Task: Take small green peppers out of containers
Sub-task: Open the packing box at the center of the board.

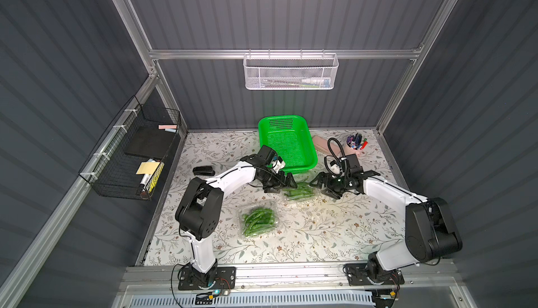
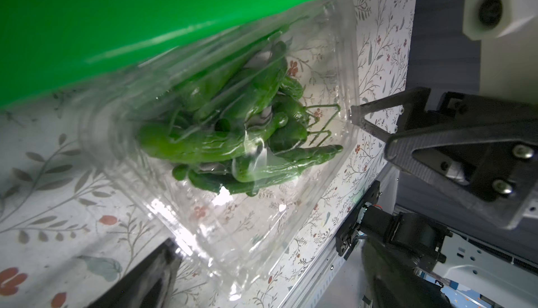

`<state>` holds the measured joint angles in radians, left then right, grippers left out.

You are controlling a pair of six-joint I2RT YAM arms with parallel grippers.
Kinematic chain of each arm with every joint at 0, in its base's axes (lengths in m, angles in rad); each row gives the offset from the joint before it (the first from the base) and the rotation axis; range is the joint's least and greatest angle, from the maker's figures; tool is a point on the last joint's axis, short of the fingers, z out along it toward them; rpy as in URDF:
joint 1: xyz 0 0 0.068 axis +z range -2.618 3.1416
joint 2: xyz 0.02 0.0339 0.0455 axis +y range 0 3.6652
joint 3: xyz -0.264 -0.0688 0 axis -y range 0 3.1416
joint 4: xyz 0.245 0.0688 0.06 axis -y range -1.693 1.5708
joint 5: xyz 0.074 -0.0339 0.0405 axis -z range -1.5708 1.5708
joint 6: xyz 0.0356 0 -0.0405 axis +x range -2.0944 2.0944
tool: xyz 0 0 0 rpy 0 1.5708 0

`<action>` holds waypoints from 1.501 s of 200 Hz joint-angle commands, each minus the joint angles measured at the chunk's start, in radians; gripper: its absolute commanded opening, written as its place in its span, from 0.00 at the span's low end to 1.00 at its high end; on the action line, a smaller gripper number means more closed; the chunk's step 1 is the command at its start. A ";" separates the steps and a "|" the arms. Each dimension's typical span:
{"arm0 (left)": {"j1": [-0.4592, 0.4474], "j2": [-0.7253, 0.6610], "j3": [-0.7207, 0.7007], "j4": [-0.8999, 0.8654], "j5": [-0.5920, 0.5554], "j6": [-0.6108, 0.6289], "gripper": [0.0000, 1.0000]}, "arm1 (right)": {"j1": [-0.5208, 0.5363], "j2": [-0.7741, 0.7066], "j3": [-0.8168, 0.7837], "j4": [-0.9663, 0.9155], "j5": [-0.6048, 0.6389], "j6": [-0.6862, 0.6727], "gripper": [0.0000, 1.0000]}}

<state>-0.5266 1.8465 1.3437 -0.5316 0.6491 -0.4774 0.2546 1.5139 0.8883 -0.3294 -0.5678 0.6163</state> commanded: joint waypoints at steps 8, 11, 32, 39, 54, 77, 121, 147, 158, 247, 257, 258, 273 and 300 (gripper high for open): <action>-0.003 0.019 0.021 0.007 0.033 -0.011 0.99 | -0.003 -0.001 0.003 -0.025 0.015 -0.016 0.86; -0.003 0.019 0.021 0.008 0.033 -0.010 0.99 | -0.003 0.000 0.003 -0.024 0.014 -0.015 0.86; -0.003 0.016 0.023 0.012 0.047 -0.012 0.99 | -0.003 0.002 0.001 -0.021 0.010 -0.012 0.85; -0.003 0.014 0.022 0.020 0.058 -0.014 0.99 | -0.003 0.002 -0.001 -0.019 0.007 -0.011 0.86; -0.003 0.009 0.021 0.033 0.082 -0.014 0.99 | -0.003 0.002 -0.004 -0.017 0.004 -0.009 0.86; -0.003 0.016 0.019 0.049 0.114 -0.010 0.99 | -0.003 0.000 -0.008 -0.016 0.001 -0.007 0.86; -0.003 0.030 -0.019 0.122 0.174 -0.027 0.99 | -0.003 -0.006 -0.016 -0.008 -0.011 0.003 0.86; 0.003 0.033 -0.037 0.170 0.194 -0.040 0.99 | -0.003 -0.009 -0.024 0.005 -0.030 0.011 0.86; 0.005 0.037 -0.037 0.179 0.200 -0.043 0.99 | -0.003 -0.010 -0.028 0.008 -0.030 0.013 0.85; 0.005 0.076 -0.020 0.223 0.271 -0.044 0.83 | -0.001 0.015 -0.026 0.021 -0.037 0.011 0.85; 0.005 0.089 -0.011 0.211 0.271 -0.038 0.78 | 0.003 0.018 -0.025 0.023 -0.037 0.011 0.85; 0.005 0.090 -0.010 0.209 0.272 -0.037 0.78 | 0.003 0.019 -0.025 0.023 -0.037 0.011 0.85; 0.005 0.112 0.007 0.195 0.269 -0.033 0.70 | 0.006 0.023 -0.020 0.024 -0.034 0.010 0.85; 0.008 0.151 0.031 0.173 0.253 -0.031 0.53 | 0.006 0.014 -0.018 0.007 -0.016 -0.001 0.86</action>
<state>-0.5262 1.9614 1.3380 -0.3275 0.8959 -0.5205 0.2562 1.5215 0.8639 -0.3096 -0.5919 0.6212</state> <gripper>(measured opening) 0.584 0.854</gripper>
